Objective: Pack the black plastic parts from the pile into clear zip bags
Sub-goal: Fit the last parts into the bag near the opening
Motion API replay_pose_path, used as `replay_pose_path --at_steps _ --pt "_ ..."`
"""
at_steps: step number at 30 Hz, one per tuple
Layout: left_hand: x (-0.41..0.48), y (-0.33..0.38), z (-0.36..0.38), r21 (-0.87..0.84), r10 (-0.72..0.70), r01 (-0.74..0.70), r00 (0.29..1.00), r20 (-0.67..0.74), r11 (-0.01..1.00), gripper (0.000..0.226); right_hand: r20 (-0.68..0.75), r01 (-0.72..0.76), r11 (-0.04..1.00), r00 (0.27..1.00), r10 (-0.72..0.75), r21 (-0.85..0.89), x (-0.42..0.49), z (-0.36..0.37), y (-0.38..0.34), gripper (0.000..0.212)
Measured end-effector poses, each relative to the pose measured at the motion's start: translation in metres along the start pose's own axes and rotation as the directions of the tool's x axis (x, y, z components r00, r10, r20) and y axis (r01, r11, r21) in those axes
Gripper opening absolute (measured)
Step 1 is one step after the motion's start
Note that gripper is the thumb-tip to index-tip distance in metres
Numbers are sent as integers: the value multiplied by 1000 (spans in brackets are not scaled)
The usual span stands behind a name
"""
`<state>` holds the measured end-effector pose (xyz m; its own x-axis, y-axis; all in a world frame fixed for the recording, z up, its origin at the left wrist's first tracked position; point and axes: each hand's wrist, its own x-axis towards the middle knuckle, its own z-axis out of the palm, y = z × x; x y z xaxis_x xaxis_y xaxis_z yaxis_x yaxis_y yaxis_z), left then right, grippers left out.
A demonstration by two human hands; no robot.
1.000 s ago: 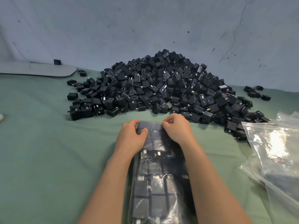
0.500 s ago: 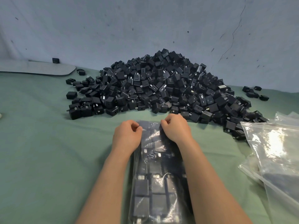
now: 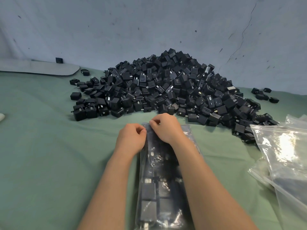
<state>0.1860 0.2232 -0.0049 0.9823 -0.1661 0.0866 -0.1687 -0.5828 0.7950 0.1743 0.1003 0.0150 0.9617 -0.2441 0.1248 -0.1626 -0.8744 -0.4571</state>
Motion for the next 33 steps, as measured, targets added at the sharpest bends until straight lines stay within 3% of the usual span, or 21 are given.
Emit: replay_pose_path --at_steps 12,22,30,33 --pt "0 0 2 -30 -2 3 999 39 1000 19 0 -33 997 999 33 64 3 1 2 9" --pt "0 -1 1 -11 10 -9 997 73 1000 25 31 -51 998 998 50 37 2 -1 -1 24" --pt "-1 0 2 -2 11 -11 997 76 1000 24 8 -39 999 999 39 19 1 0 -1 21" --pt "-2 0 2 4 16 -16 997 70 1000 25 -24 -13 995 1000 15 96 -3 -5 0 22"
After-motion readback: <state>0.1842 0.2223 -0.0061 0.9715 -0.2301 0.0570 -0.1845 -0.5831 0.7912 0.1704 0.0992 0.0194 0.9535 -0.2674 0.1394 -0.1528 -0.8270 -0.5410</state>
